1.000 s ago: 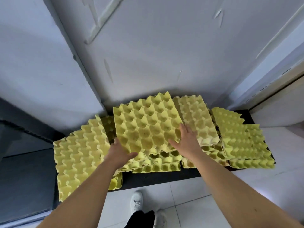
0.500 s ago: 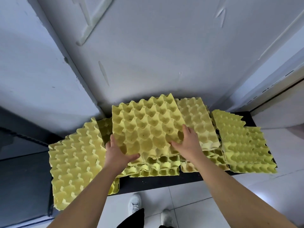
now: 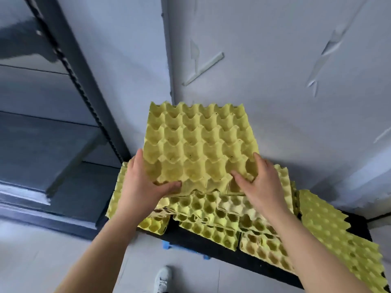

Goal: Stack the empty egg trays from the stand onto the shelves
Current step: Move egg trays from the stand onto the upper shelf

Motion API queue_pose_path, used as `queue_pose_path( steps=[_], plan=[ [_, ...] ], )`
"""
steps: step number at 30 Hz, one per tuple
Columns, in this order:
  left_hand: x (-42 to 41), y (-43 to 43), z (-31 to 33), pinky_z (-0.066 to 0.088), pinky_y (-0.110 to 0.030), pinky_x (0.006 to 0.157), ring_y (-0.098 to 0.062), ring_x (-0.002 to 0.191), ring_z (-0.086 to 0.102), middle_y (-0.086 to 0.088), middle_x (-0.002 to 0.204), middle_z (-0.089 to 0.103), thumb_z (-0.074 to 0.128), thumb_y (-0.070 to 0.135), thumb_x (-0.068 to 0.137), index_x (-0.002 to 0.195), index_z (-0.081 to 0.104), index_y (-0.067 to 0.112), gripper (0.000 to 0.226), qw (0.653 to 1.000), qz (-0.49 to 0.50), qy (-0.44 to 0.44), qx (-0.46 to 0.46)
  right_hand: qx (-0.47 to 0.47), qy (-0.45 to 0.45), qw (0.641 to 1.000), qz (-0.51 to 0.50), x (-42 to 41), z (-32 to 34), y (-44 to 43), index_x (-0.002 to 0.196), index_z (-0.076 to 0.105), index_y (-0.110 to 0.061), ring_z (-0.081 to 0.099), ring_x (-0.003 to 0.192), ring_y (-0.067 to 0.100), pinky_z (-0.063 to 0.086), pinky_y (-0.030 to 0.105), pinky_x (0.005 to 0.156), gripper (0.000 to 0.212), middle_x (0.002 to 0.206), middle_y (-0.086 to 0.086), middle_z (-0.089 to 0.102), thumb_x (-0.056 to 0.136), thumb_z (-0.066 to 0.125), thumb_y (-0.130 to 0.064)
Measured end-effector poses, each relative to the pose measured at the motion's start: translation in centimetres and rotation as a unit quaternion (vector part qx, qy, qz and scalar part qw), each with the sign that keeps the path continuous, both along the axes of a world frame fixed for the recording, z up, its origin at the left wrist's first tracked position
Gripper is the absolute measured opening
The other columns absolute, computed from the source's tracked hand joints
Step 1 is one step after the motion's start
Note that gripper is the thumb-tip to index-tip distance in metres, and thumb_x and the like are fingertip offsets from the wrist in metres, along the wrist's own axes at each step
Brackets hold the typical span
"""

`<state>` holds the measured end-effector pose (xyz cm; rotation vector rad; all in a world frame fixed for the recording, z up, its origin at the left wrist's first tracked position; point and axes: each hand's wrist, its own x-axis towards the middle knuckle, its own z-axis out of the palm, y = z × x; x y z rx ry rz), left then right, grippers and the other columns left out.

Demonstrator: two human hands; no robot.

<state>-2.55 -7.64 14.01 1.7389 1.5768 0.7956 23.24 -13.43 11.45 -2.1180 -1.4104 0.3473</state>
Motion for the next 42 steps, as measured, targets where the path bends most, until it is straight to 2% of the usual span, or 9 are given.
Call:
queue_pose_path(
  steps=[8,12,18,21,24,27,33,37,42],
  plan=[
    [-9.6,-3.4,10.7,0.027,-0.019,0.087,0.008,0.106,0.028,0.028,0.111,0.029,0.09,0.03,0.058,0.143,0.032,0.026,0.102,0.984,0.119,-0.035,0.125,0.133,0.014,0.984,0.12,-9.8,10.9,2.5,0.141,0.038,-0.01,0.045,0.123,0.028,0.031,0.034,0.104,0.078,0.137,0.014,0.042,0.081,0.055,-0.056],
    [-16.1,-4.0,13.8,0.031,-0.002,0.072,0.014,0.09,0.034,0.035,0.103,0.033,0.09,0.031,0.059,0.136,0.033,0.038,0.095,0.969,0.169,-0.039,0.178,0.186,0.02,0.968,0.166,-16.1,14.5,4.8,0.138,0.043,-0.01,0.045,0.122,0.028,0.04,0.041,0.102,0.074,0.132,0.013,0.047,0.081,0.06,-0.054],
    [-27.8,-4.1,17.1,0.032,-0.022,0.09,-0.005,0.111,0.046,0.01,0.13,0.048,0.091,0.034,0.056,0.144,0.031,0.03,0.106,0.949,0.225,-0.062,0.213,0.231,0.012,0.948,0.217,-28.4,18.7,8.0,0.137,0.044,-0.01,0.05,0.114,0.031,0.042,0.046,0.098,0.073,0.127,0.013,0.048,0.081,0.061,-0.053],
    [-34.5,-3.5,18.1,0.036,-0.02,0.088,-0.008,0.109,0.051,0.011,0.123,0.053,0.092,0.031,0.056,0.14,0.034,0.032,0.102,0.942,0.243,-0.074,0.22,0.241,0.012,0.943,0.23,-35.3,20.3,9.2,0.138,0.045,-0.01,0.046,0.117,0.03,0.041,0.042,0.099,0.072,0.127,0.013,0.048,0.081,0.062,-0.051],
    [-41.3,-2.3,19.0,0.037,-0.007,0.072,-0.001,0.096,0.056,0.024,0.103,0.053,0.092,0.028,0.057,0.125,0.039,0.037,0.086,0.937,0.253,-0.092,0.222,0.245,0.014,0.939,0.24,-42.1,21.7,10.7,0.137,0.045,-0.011,0.046,0.12,0.029,0.041,0.043,0.1,0.071,0.128,0.013,0.049,0.081,0.064,-0.05],
    [-47.5,-0.7,19.9,0.034,-0.003,0.064,0.012,0.083,0.054,0.03,0.098,0.046,0.091,0.028,0.059,0.137,0.038,0.024,0.094,0.936,0.262,-0.095,0.215,0.234,0.021,0.941,0.242,-48.5,22.9,12.6,0.138,0.045,-0.013,0.044,0.123,0.028,0.04,0.042,0.102,0.071,0.133,0.011,0.046,0.081,0.063,-0.052],
    [-58.4,5.3,20.4,0.037,0.001,0.06,0.016,0.073,0.054,0.02,0.099,0.055,0.091,0.035,0.058,0.128,0.045,0.021,0.084,0.936,0.28,-0.093,0.194,0.203,0.009,0.946,0.255,-59.0,24.4,18.4,0.14,0.042,-0.013,0.043,0.123,0.031,0.041,0.043,0.101,0.072,0.134,0.013,0.044,0.083,0.061,-0.053],
    [-64.9,10.9,19.8,0.047,-0.034,0.098,-0.013,0.106,0.06,0.003,0.122,0.059,0.088,0.064,0.037,0.13,0.045,0.025,0.109,0.938,0.282,-0.094,0.179,0.175,-0.005,0.951,0.257,-64.9,24.9,23.4,0.139,0.042,-0.013,0.044,0.121,0.031,0.041,0.043,0.1,0.07,0.133,0.013,0.045,0.084,0.059,-0.052],
    [-71.4,18.7,19.9,0.047,-0.04,0.099,-0.015,0.104,0.062,0.001,0.117,0.061,0.083,0.069,0.036,0.113,0.053,0.032,0.091,0.942,0.274,-0.103,0.166,0.147,-0.019,0.957,0.248,-71.6,25.5,30.6,0.136,0.046,-0.013,0.047,0.117,0.032,0.043,0.045,0.098,0.068,0.129,0.014,0.048,0.083,0.059,-0.054]
  ],
)
